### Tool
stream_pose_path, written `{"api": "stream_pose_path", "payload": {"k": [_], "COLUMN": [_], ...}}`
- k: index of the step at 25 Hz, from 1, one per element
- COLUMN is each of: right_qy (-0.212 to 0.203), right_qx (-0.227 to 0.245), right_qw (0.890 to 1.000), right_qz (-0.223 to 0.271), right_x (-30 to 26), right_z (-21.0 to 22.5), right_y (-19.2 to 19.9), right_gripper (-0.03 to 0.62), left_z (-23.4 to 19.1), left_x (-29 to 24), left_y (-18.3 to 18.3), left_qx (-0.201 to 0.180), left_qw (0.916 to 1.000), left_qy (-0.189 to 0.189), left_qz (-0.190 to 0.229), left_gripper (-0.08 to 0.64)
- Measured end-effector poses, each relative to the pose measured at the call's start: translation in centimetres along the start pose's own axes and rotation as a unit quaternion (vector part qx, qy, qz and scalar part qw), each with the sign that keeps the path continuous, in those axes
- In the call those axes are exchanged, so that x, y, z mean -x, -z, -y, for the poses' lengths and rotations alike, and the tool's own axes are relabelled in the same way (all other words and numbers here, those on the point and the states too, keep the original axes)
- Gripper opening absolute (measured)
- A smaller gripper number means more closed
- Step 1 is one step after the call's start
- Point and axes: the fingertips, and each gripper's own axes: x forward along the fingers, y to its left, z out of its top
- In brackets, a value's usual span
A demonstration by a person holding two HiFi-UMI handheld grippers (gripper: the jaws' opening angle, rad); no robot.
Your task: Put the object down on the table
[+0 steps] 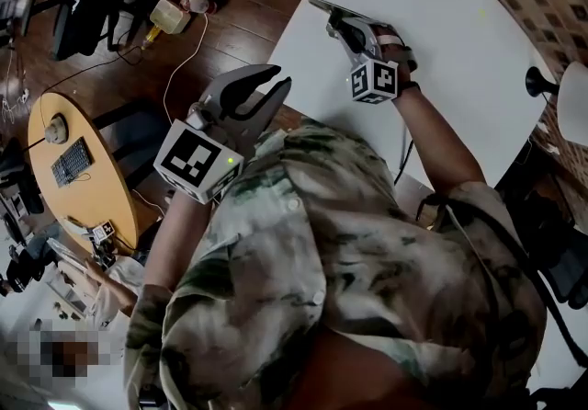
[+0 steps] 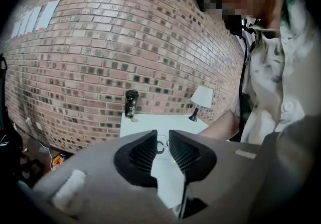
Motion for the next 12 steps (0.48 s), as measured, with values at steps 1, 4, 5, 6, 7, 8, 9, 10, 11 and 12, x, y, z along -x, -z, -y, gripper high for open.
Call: {"api": "stream_pose_path", "payload": {"k": [1,4,5,6,7,8,9,10,11,12], "right_qy": [0.001,0.003,0.003,0.003,0.000,-0.004,-0.008,-0.012,-0.016,-0.019], "right_qx": [0.001,-0.001,-0.003,-0.005,-0.007,-0.009,-0.012,-0.016,-0.021,-0.026], "right_qw": [1.000,1.000,1.000,1.000,1.000,1.000,1.000,1.000,1.000,0.999], "right_qz": [0.001,0.003,0.002,0.002,0.001,0.001,0.000,0.001,0.002,0.004], "right_x": [0.00,-0.05,-0.12,-0.21,-0.30,-0.38,-0.43,-0.42,-0.37,-0.27], "right_z": [-0.01,0.04,0.08,0.06,0.00,-0.10,-0.20,-0.29,-0.36,-0.38], "right_y": [-0.04,0.05,0.08,0.06,0.03,0.00,-0.02,-0.05,-0.09,-0.16], "right_gripper": [0.094,0.095,0.097,0.098,0.106,0.121,0.135,0.148,0.165,0.185], "left_z": [0.02,0.04,0.05,0.05,0.05,0.05,0.06,0.07,0.08,0.07], "left_x": [-0.09,-0.42,-0.51,-0.57,-0.59,-0.58,-0.55,-0.48,-0.38,-0.27], "left_y": [0.03,0.04,0.03,0.02,0.01,-0.02,-0.06,-0.08,-0.07,-0.04], "left_qx": [-0.001,-0.001,-0.001,-0.001,-0.002,-0.002,-0.003,-0.004,-0.004,-0.004], "left_qw": [1.0000,1.0000,1.0000,1.0000,1.0000,1.0000,1.0000,1.0000,1.0000,1.0000], "left_qy": [0.000,0.001,0.001,0.001,0.001,0.001,0.000,0.000,-0.001,-0.002], "left_qz": [-0.001,-0.004,-0.004,-0.005,-0.005,-0.005,-0.004,-0.004,-0.004,-0.004], "left_gripper": [0.077,0.077,0.075,0.077,0.077,0.077,0.077,0.077,0.077,0.077]}}
